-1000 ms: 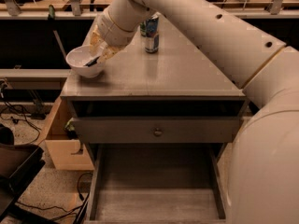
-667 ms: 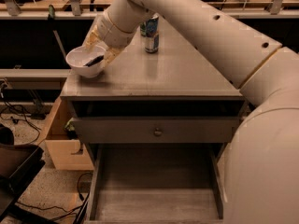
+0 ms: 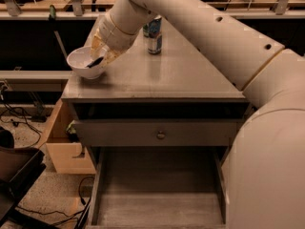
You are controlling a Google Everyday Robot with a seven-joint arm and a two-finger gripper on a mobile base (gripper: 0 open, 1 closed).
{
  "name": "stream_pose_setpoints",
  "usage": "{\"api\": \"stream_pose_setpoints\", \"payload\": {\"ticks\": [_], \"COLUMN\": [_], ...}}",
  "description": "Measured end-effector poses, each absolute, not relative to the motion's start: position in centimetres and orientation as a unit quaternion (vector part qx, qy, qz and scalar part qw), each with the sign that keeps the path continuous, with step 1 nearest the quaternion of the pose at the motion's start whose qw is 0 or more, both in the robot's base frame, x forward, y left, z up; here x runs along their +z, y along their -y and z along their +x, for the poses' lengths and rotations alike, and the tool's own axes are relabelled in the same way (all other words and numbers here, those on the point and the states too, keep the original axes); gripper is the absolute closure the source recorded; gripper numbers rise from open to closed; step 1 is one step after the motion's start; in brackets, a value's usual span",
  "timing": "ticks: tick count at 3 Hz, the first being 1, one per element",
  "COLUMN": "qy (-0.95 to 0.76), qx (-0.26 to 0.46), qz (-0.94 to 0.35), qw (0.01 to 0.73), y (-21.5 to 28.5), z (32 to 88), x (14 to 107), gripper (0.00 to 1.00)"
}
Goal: Pick rxbar blueberry from white bowl and place on counter
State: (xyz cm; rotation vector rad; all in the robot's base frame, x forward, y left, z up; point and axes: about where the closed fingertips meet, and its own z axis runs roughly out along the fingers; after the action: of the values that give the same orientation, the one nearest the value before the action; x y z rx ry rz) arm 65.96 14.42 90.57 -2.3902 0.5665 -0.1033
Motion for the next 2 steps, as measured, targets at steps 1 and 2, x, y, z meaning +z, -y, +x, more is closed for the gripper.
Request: {"api": "stream_pose_setpoints", "payload": {"ticks": [1, 2], "qy": [-0.216, -0.212], "qx": [-0.038, -0.038], "qz": [-0.916, -0.918], "qw": [0.335, 0.333], "y": [-14.5, -14.71], "z": [65.9, 65.61], "x": [90.54, 90.74], "gripper": [0.72, 0.96]}}
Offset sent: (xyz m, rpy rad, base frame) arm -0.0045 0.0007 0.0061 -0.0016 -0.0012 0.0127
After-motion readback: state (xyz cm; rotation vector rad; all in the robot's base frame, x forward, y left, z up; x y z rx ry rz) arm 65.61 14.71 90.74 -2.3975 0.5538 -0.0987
